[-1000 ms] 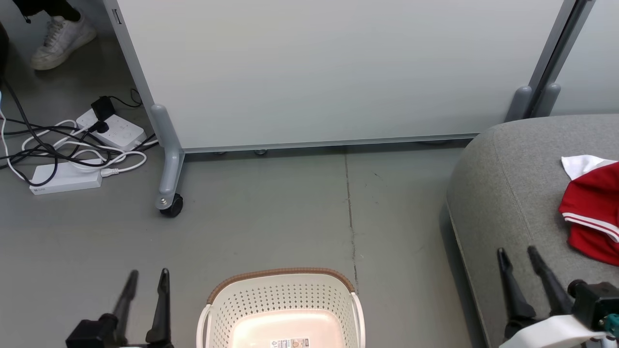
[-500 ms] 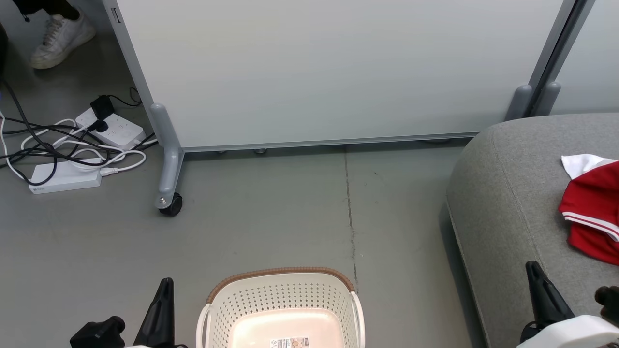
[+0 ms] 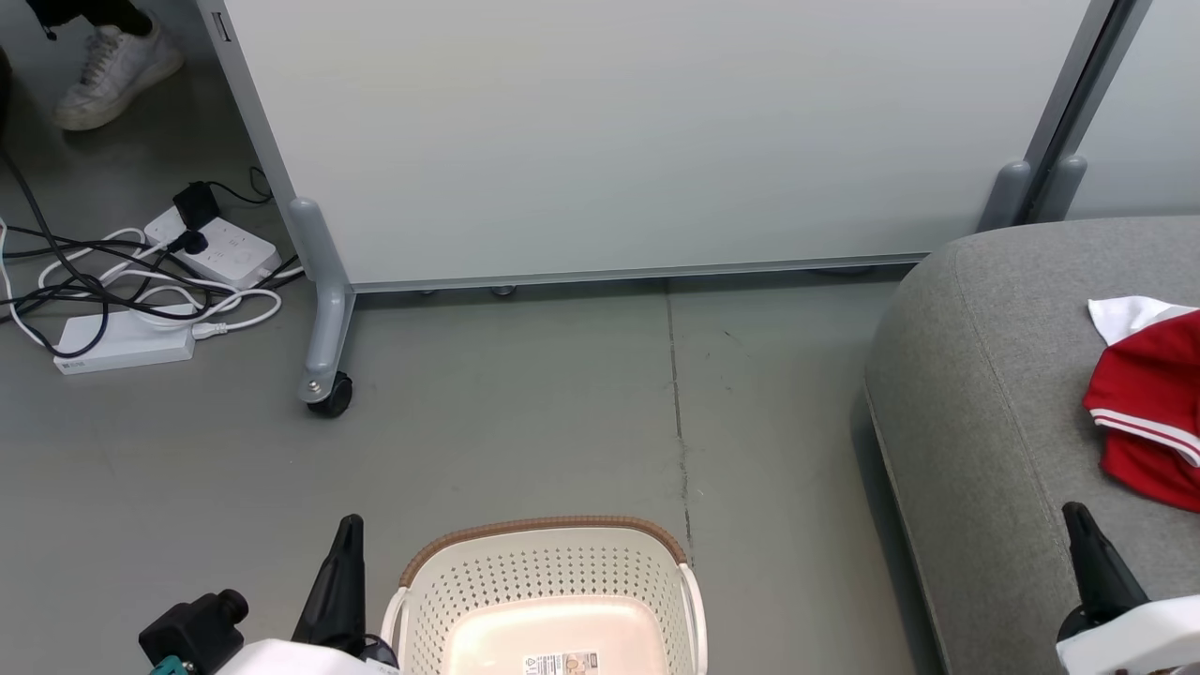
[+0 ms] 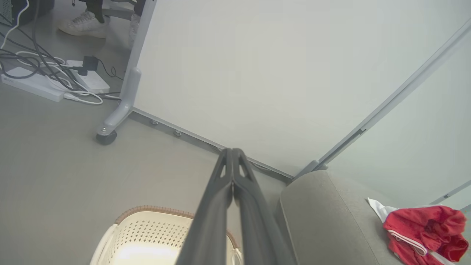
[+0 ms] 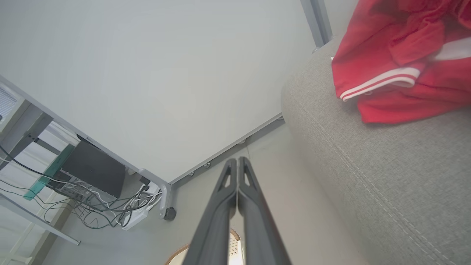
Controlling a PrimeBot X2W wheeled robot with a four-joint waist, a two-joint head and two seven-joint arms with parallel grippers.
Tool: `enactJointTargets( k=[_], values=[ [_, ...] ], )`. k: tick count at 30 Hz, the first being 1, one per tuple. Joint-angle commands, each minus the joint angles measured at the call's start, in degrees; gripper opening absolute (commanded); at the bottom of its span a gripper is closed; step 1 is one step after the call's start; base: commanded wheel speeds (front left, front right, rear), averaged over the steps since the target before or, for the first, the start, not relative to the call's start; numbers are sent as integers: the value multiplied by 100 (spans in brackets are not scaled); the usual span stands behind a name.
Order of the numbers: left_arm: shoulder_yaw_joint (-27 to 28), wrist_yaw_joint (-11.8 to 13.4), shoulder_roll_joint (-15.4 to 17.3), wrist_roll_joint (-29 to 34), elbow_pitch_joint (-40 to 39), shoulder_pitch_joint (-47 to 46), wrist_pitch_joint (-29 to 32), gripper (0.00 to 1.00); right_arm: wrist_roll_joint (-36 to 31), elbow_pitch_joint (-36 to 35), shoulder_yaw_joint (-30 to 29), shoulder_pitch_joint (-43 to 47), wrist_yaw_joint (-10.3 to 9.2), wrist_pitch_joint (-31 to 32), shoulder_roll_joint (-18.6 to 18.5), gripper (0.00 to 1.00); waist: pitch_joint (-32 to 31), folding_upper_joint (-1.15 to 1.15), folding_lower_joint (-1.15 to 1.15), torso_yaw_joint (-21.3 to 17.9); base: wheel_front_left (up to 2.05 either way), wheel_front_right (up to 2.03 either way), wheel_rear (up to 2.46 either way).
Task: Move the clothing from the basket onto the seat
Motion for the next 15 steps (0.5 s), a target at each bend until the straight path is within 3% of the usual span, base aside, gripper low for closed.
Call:
enactJointTargets(
  k=[1,15],
  values=[
    [12,-84,13,-242,-17,-219,-15,0,297,-17,-131,-172,1,95,-72,0,3,0,0,-1,0,0,0],
    [-41,-345,-168,-1096,132,-442,-34,0,1311,184,-510,-332,1,431,-116,0,24,0,0,-7,0,0,0]
  ],
)
